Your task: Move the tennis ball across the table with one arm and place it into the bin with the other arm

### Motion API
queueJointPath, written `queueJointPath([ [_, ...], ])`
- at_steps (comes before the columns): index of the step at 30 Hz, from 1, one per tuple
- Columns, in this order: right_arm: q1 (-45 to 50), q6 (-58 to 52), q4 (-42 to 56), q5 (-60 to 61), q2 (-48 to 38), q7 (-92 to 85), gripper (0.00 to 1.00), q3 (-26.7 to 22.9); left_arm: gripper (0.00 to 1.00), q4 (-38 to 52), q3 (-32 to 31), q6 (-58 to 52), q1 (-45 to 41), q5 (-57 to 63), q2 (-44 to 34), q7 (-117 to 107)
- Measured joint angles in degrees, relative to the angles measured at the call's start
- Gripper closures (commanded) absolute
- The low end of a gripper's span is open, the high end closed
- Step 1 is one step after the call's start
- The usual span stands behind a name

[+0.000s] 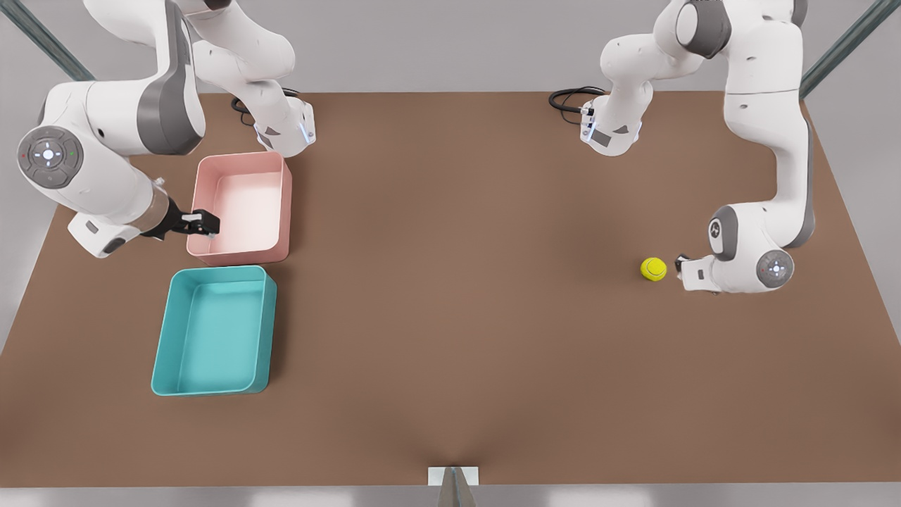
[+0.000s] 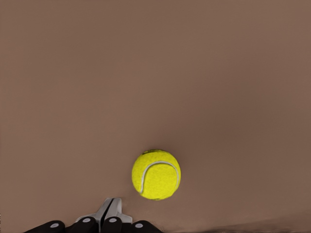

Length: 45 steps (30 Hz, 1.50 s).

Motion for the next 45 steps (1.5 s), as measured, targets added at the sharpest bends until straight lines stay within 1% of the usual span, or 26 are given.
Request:
queueJointPath([
  [6,-0.03,0.34,-0.42,-0.03,-0.04,-0.07,0.00,-0.05,0.79,-7.96,0.09,13.72,1.08,2.27,0.22,21.83],
  [12,-0.05,0.51,-1.52,-0.15,-0.47,-0.17,0.00,-0.14,0.79,-11.78,2.43,19.98,1.05,3.93,0.44,36.04],
  [15,-0.03,0.54,-2.27,-0.17,-0.77,-0.23,0.00,-0.14,0.79,-11.97,3.69,20.49,1.08,4.16,0.45,40.05],
  [21,-0.05,0.73,-3.66,-0.20,-1.69,-0.38,0.00,-0.15,0.79,-12.04,4.12,17.25,0.74,4.29,0.90,44.11],
  [25,-0.14,1.14,-4.83,-0.21,-2.55,-0.52,0.00,-0.21,0.79,-11.75,3.93,16.25,-2.36,4.24,0.91,44.95],
  [26,-0.16,1.21,-4.95,-0.21,-2.64,-0.56,0.00,-0.22,0.79,-11.45,3.10,16.44,-4.50,4.19,0.93,44.48],
  [27,-0.16,1.26,-5.04,-0.21,-2.68,-0.59,0.00,-0.22,0.79,-11.06,0.99,16.76,-6.94,4.16,0.94,43.47],
  [29,-0.15,1.35,-5.06,-0.21,-2.67,-0.68,0.00,-0.23,0.79,-8.85,-7.07,17.26,-10.65,4.20,1.40,39.52],
  [30,-0.14,1.40,-5.06,-0.21,-2.62,-0.72,0.00,-0.23,0.79,-7.76,-9.68,17.43,-11.65,4.25,1.61,37.20],
  [32,-0.12,1.47,-5.06,-0.21,-2.57,-0.80,0.00,-0.23,0.79,-6.20,-11.66,17.49,-11.98,4.22,1.74,32.93],
  [33,-0.11,1.50,-5.06,-0.21,-2.56,-0.84,0.00,-0.23,0.79,-4.25,-11.89,16.79,-11.78,3.98,1.71,30.89],
  [35,-0.10,1.55,-5.07,-0.21,-2.56,-0.90,0.00,-0.23,0.79,5.82,-11.80,11.87,-10.96,3.41,1.40,25.96],
  [36,-0.11,1.56,-5.06,-0.21,-2.54,-0.94,0.00,-0.23,0.79,12.66,-11.15,7.58,-10.69,3.28,1.17,23.08],
  [38,-0.08,1.56,-4.77,-0.13,-2.19,-1.20,0.00,-0.29,0.79,32.39,-9.28,-5.80,-10.88,3.16,0.96,16.62],
  [39,-0.10,1.55,-4.70,-0.11,-2.08,-1.34,0.00,-0.30,0.79,40.65,-8.86,-12.87,-11.64,3.05,0.76,13.17],
  [40,-0.12,1.53,-4.66,-0.08,-2.01,-1.46,0.00,-0.31,0.72,45.40,-8.44,-19.23,-12.38,2.14,-0.52,9.81],
  [41,-0.14,1.51,-4.64,-0.03,-1.98,-1.59,0.00,-0.31,0.42,47.67,-7.83,-24.65,-12.73,1.18,-1.69,6.63],
  [42,-0.17,1.49,-4.63,0.03,-1.96,-1.73,0.00,-0.31,0.00,47.96,-6.76,-29.69,-13.13,0.74,-2.41,3.54],
  [45,-0.24,1.44,-4.55,0.14,-1.95,-2.08,0.00,-0.38,0.00,46.86,-4.92,-39.10,-14.49,-1.67,-3.62,-8.19],
])
